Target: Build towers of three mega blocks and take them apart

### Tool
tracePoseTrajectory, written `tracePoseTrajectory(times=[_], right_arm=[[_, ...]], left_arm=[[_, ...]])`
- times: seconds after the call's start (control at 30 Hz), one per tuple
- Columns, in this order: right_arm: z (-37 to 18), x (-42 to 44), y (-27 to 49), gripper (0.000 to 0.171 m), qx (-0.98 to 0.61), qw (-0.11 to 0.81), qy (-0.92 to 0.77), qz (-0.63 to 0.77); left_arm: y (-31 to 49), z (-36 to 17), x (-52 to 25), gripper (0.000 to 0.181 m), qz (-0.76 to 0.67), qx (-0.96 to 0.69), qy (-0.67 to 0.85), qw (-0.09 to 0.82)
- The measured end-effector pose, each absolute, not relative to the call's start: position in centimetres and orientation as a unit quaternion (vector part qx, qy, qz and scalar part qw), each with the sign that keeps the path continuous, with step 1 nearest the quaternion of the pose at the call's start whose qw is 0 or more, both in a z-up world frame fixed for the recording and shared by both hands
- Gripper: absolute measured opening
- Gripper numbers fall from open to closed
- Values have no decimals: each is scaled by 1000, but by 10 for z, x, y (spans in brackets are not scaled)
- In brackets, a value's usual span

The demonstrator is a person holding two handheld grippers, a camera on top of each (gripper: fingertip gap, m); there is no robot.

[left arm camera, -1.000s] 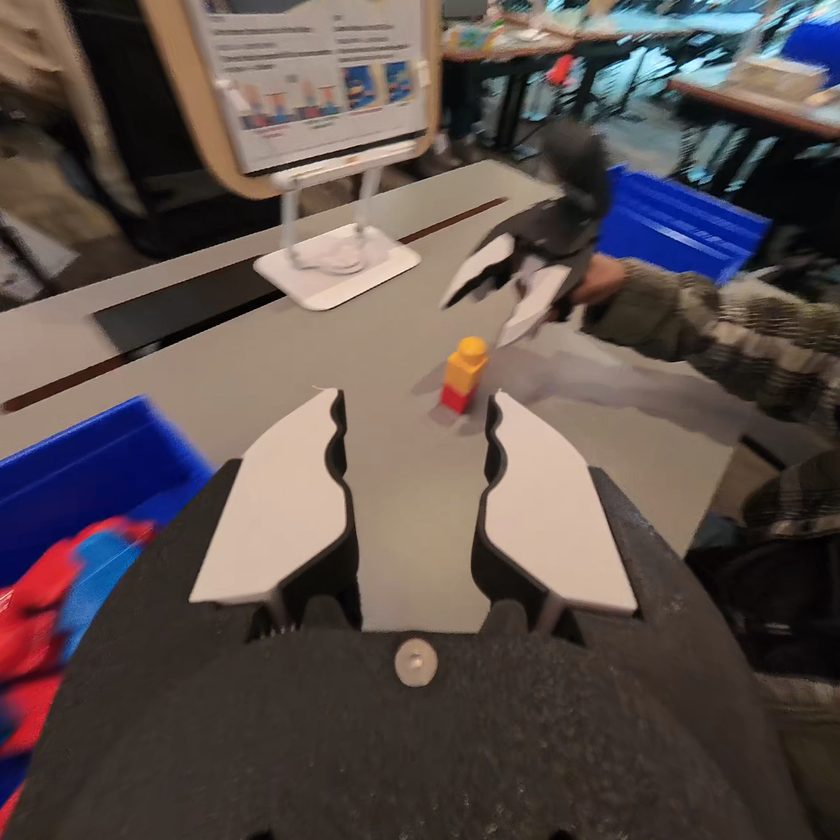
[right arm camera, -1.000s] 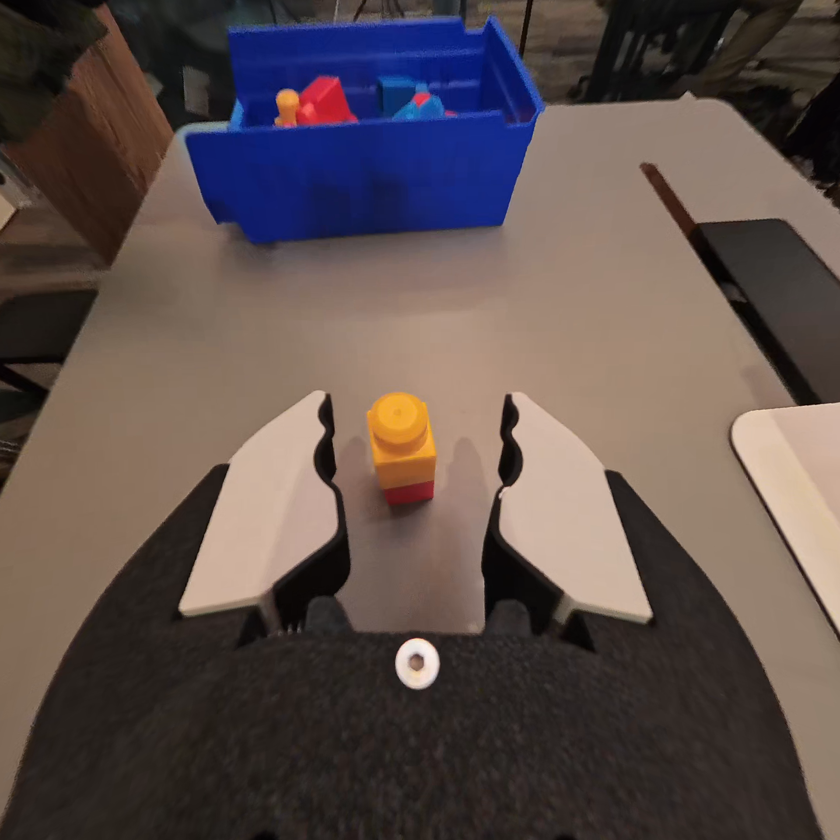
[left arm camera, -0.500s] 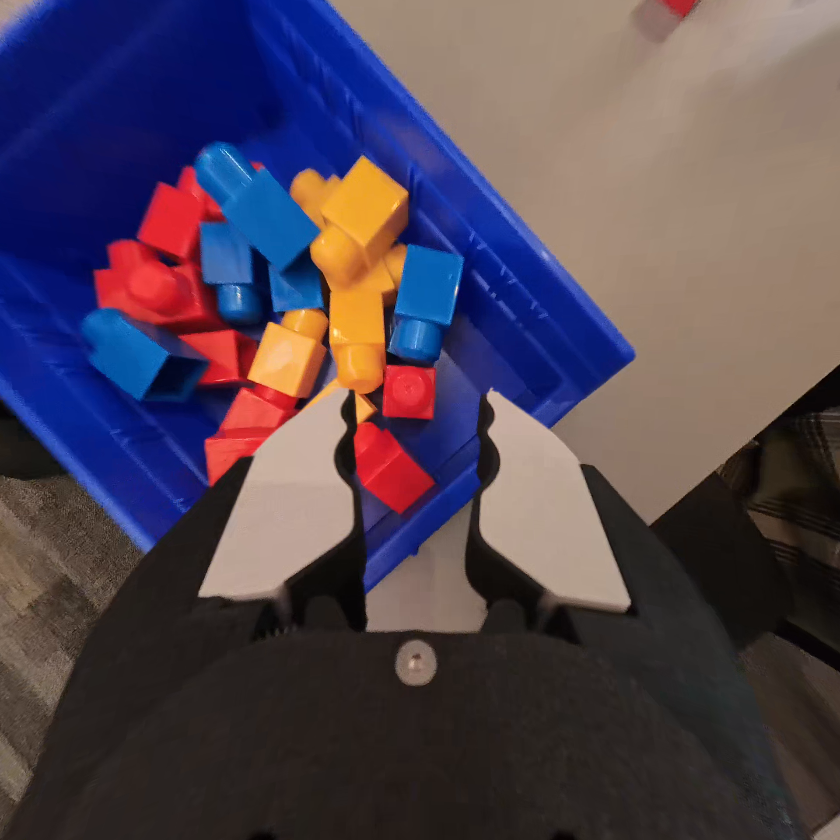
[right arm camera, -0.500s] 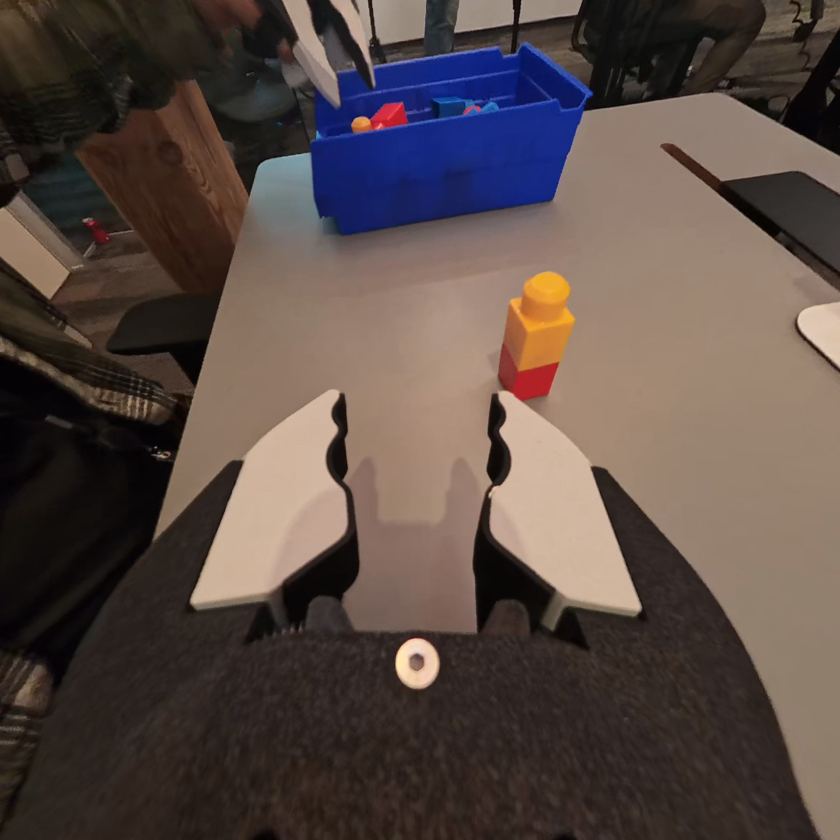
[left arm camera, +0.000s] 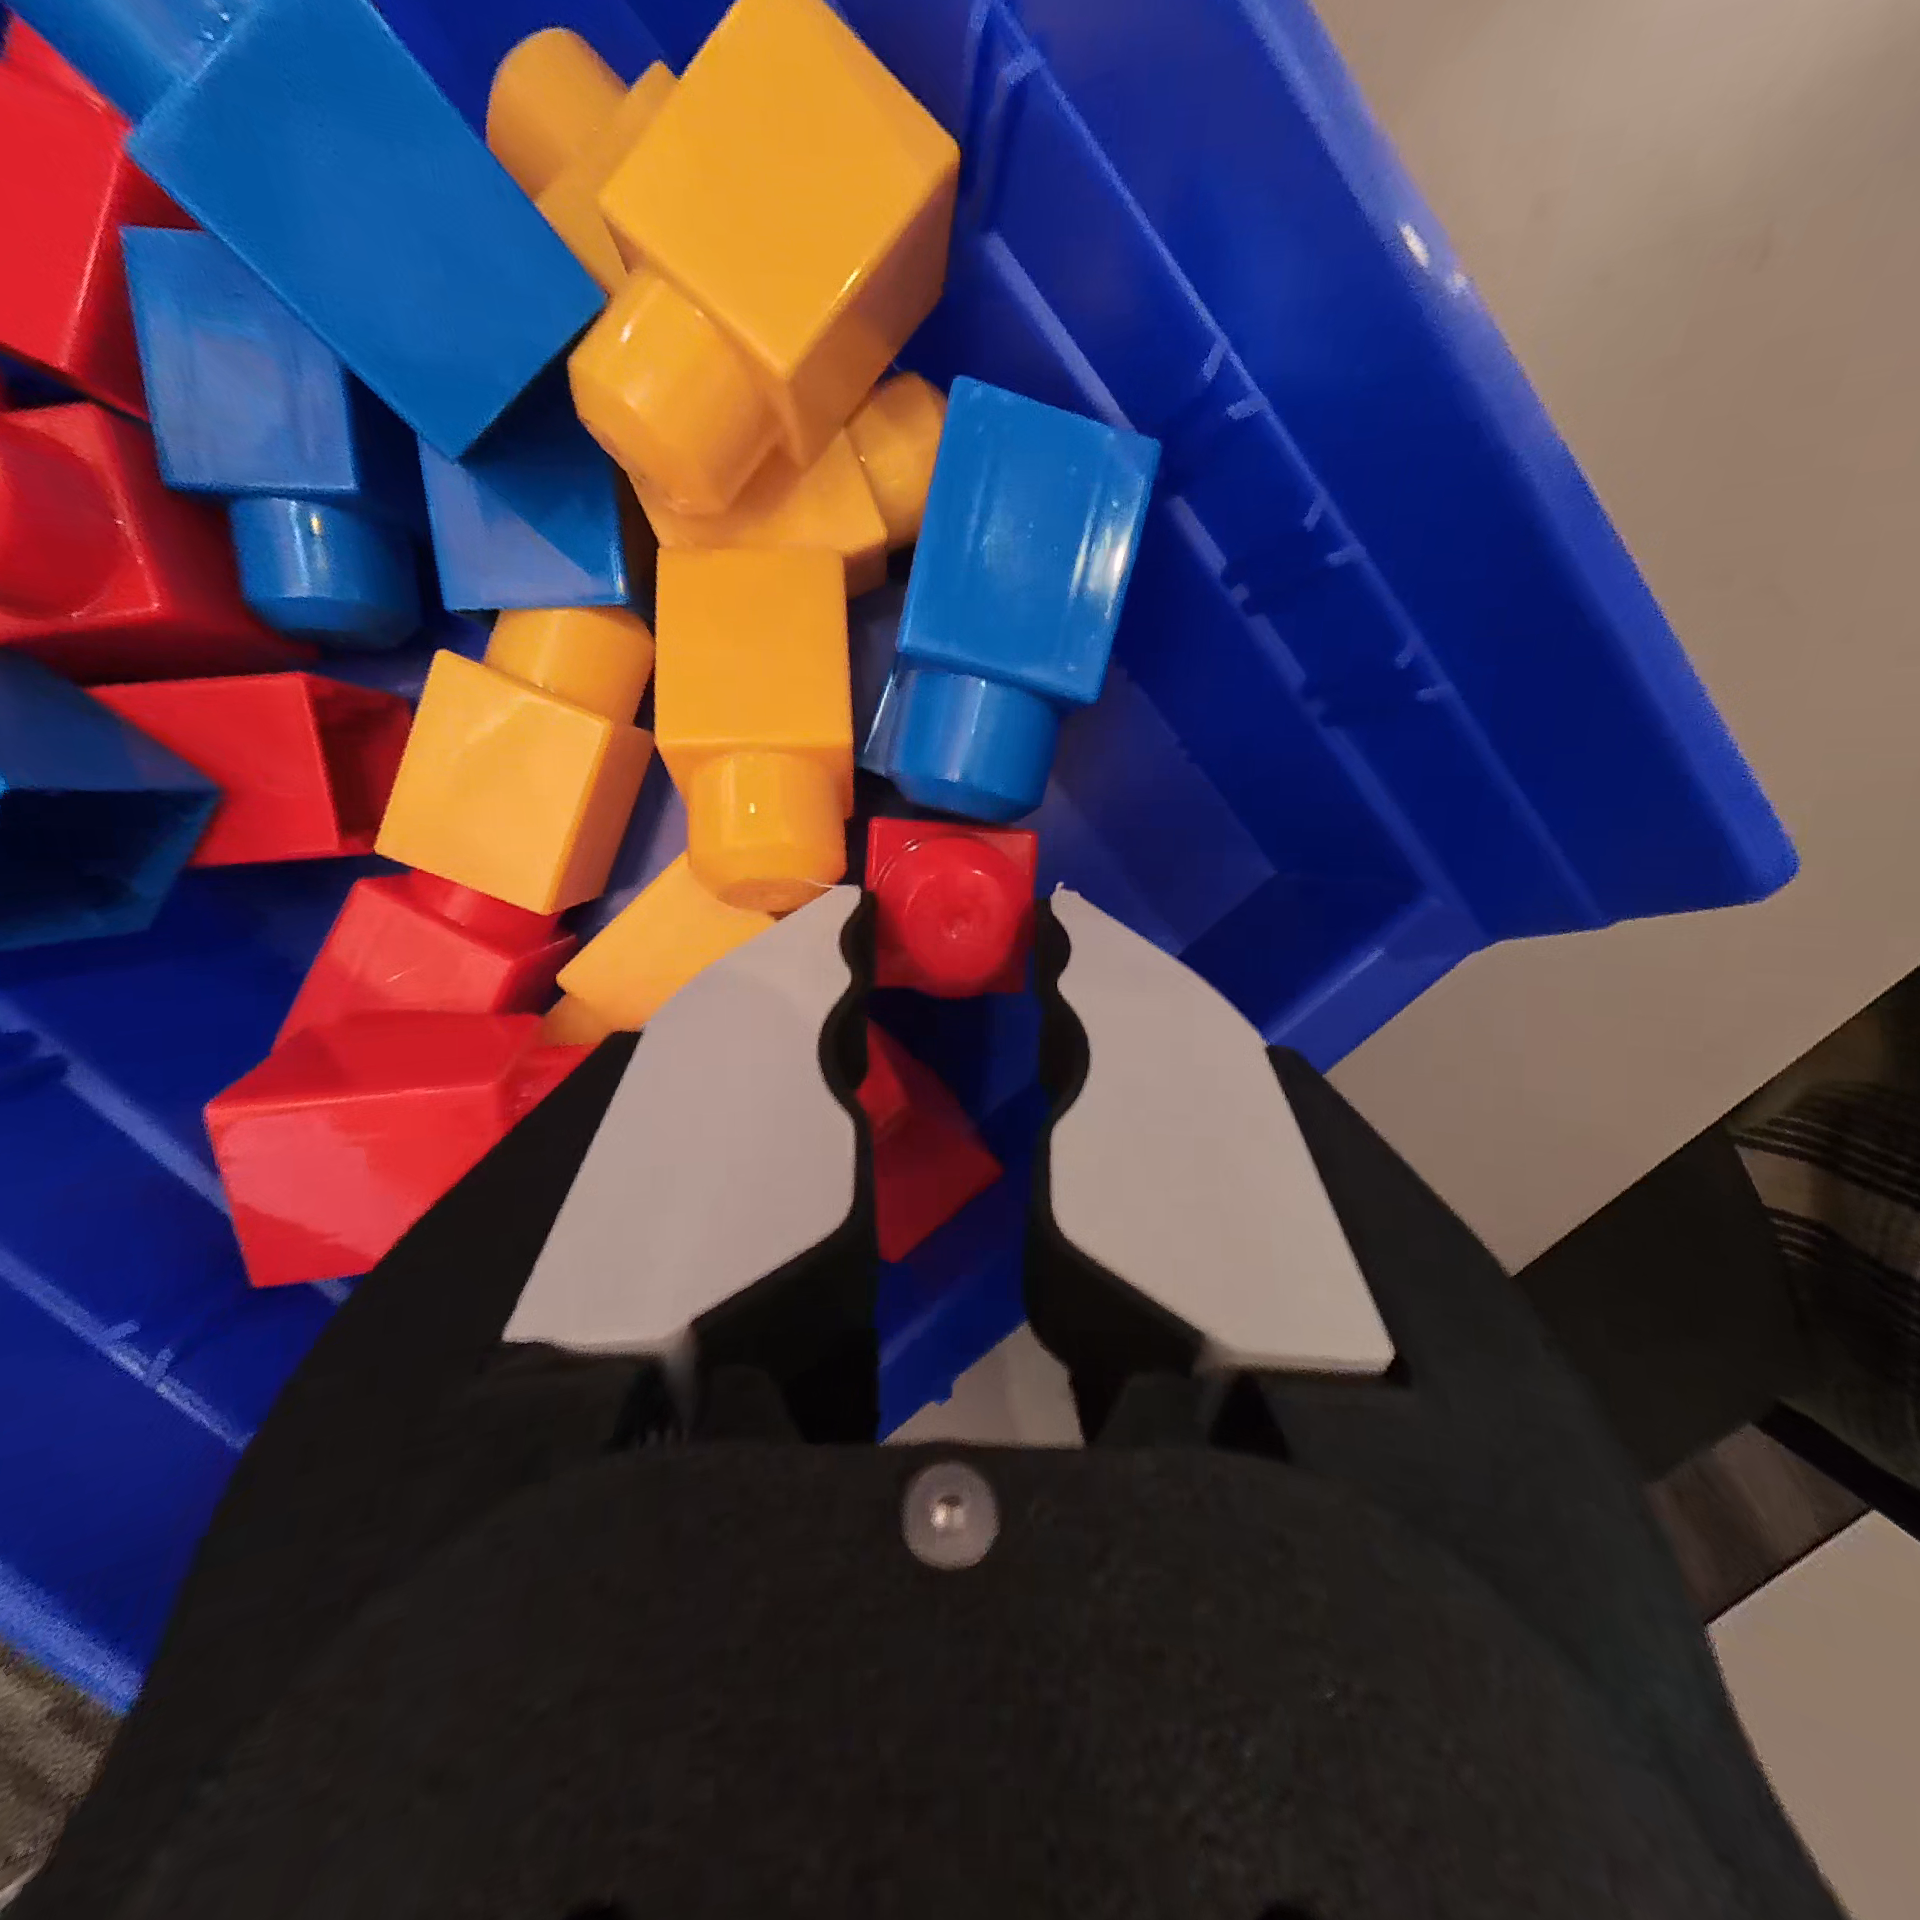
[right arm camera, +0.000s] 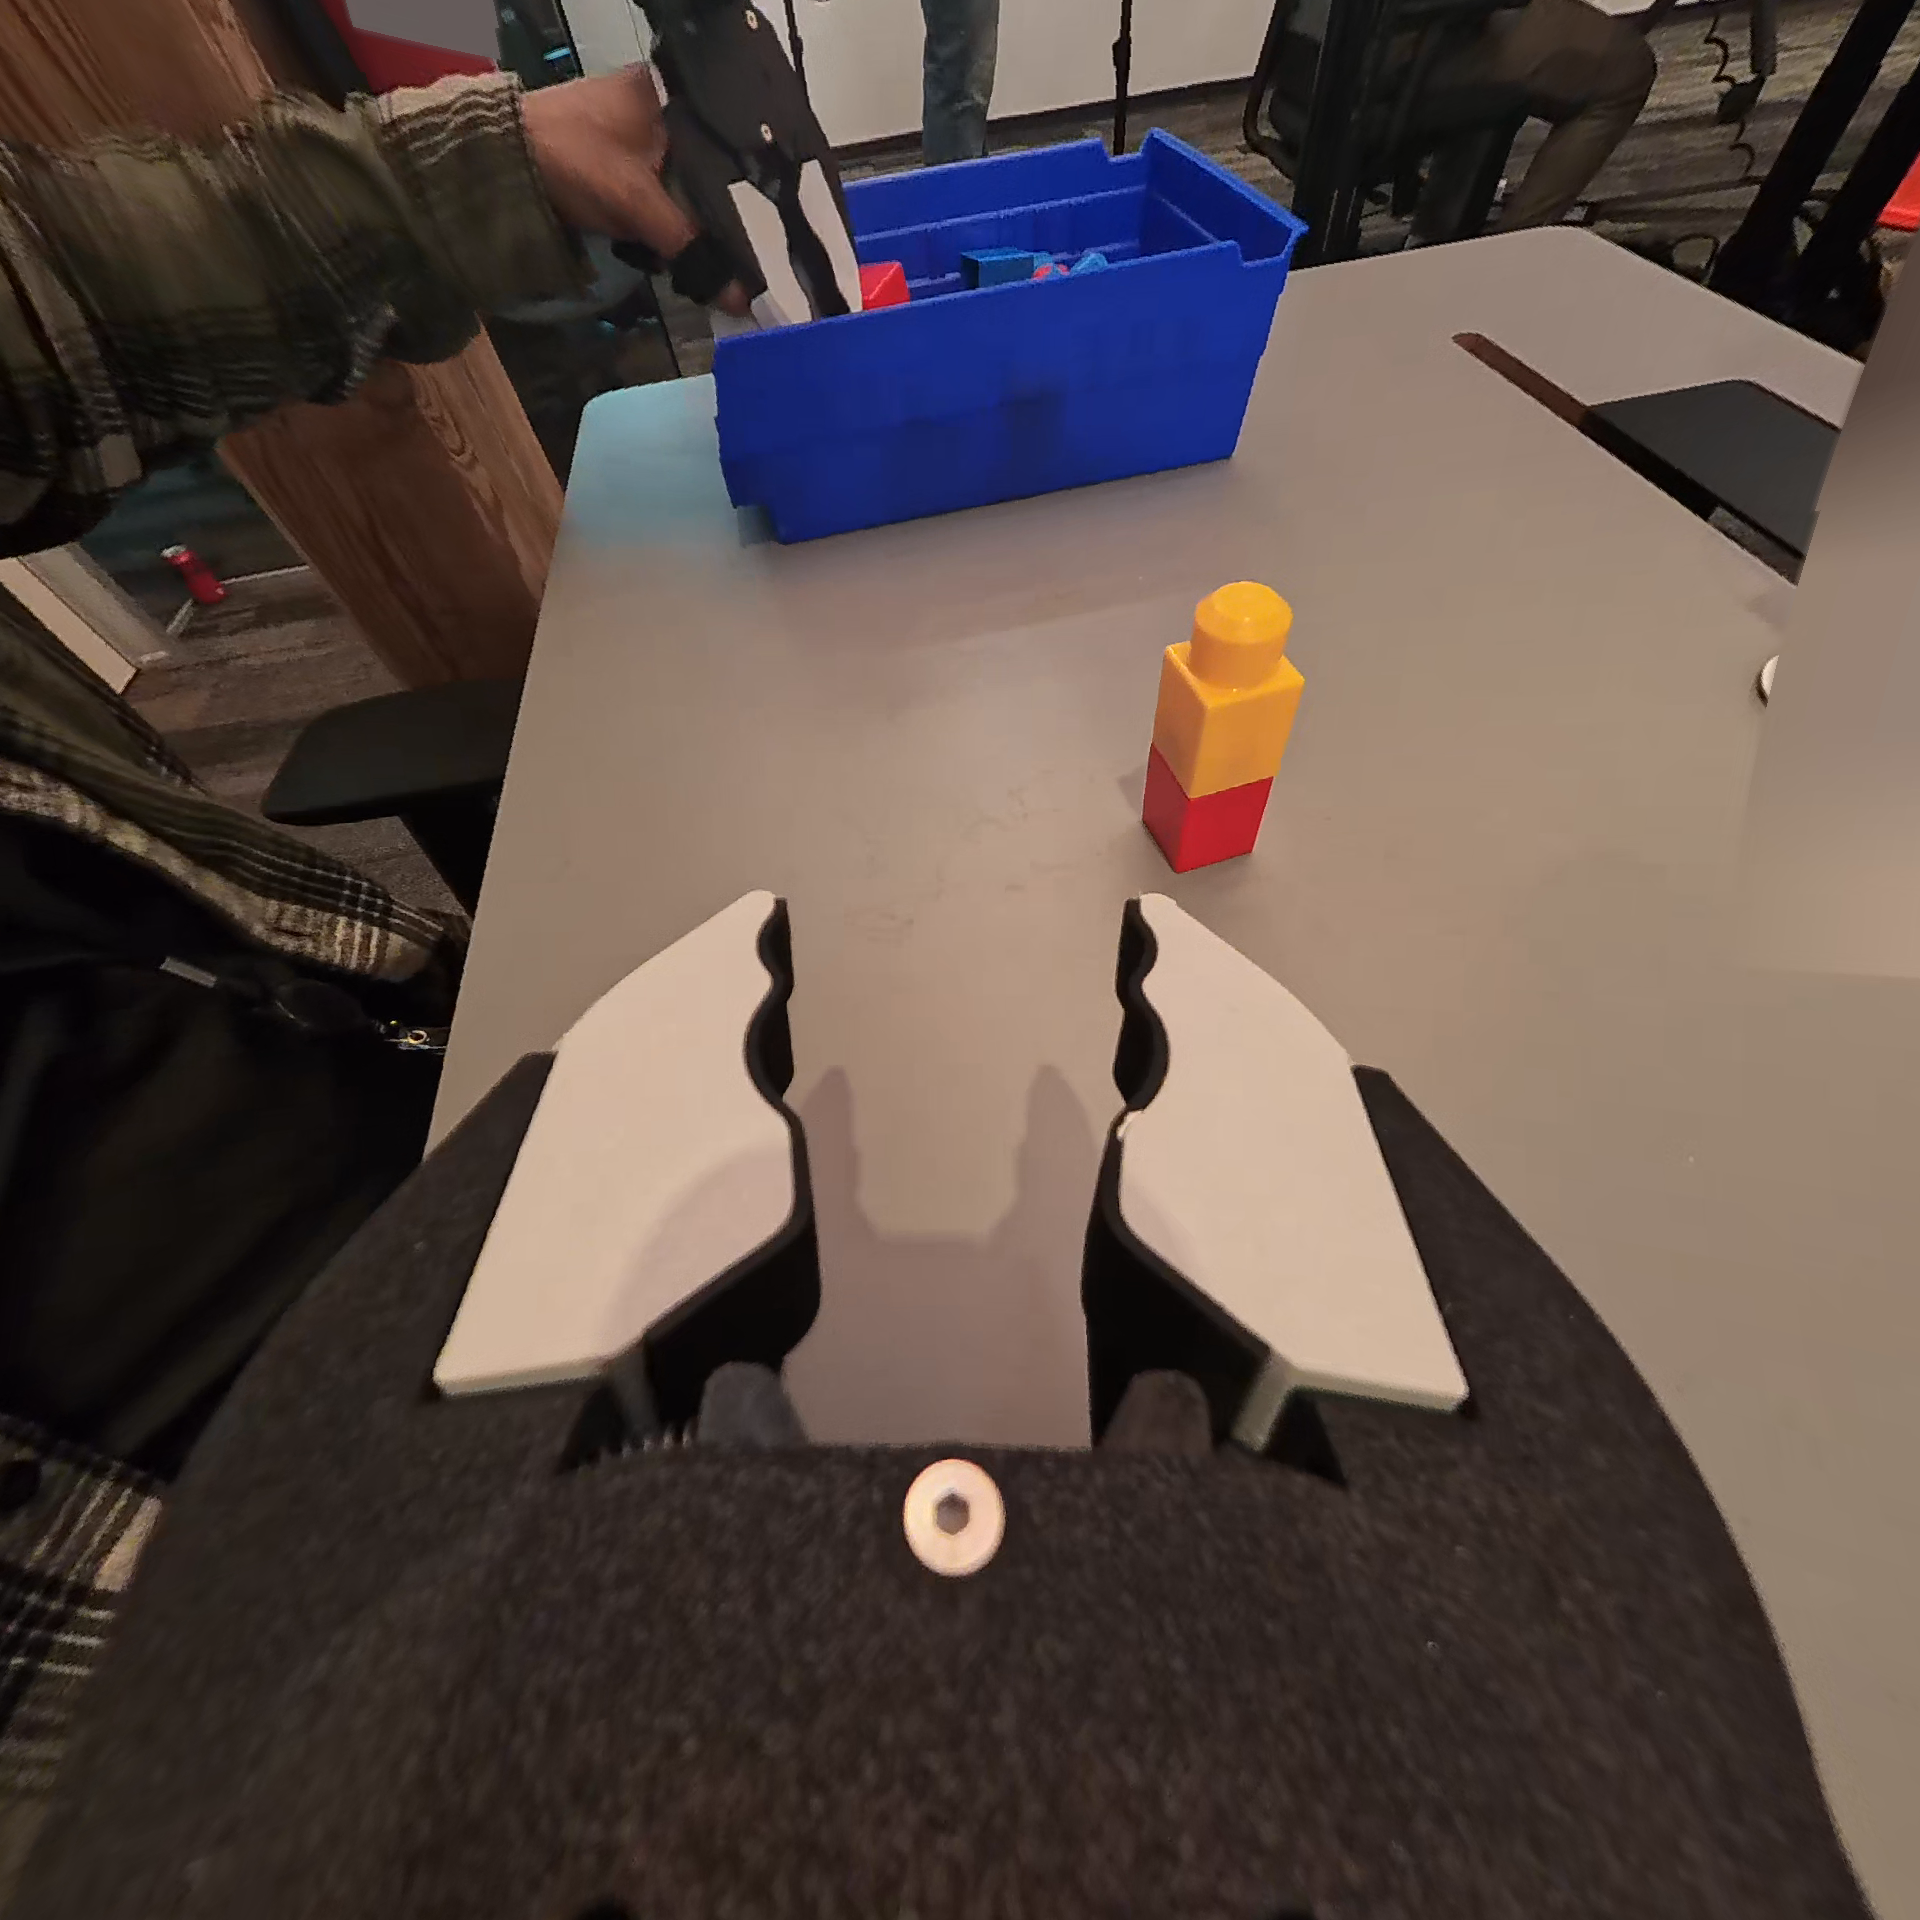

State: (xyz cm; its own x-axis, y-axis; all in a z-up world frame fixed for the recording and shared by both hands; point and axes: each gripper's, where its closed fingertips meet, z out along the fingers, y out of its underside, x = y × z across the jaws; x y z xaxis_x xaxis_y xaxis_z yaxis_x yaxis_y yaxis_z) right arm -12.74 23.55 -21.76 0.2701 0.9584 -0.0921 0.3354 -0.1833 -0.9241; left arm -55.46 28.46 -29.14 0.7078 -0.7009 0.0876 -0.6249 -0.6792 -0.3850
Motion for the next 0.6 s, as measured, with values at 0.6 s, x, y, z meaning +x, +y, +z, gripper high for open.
tracePoseTrajectory(times=[0.6], right_arm=[[-219,-105,225,58,-686,435,-456,365]], left_arm=[[322,-136,-409,28,-135,-822,475,282]])
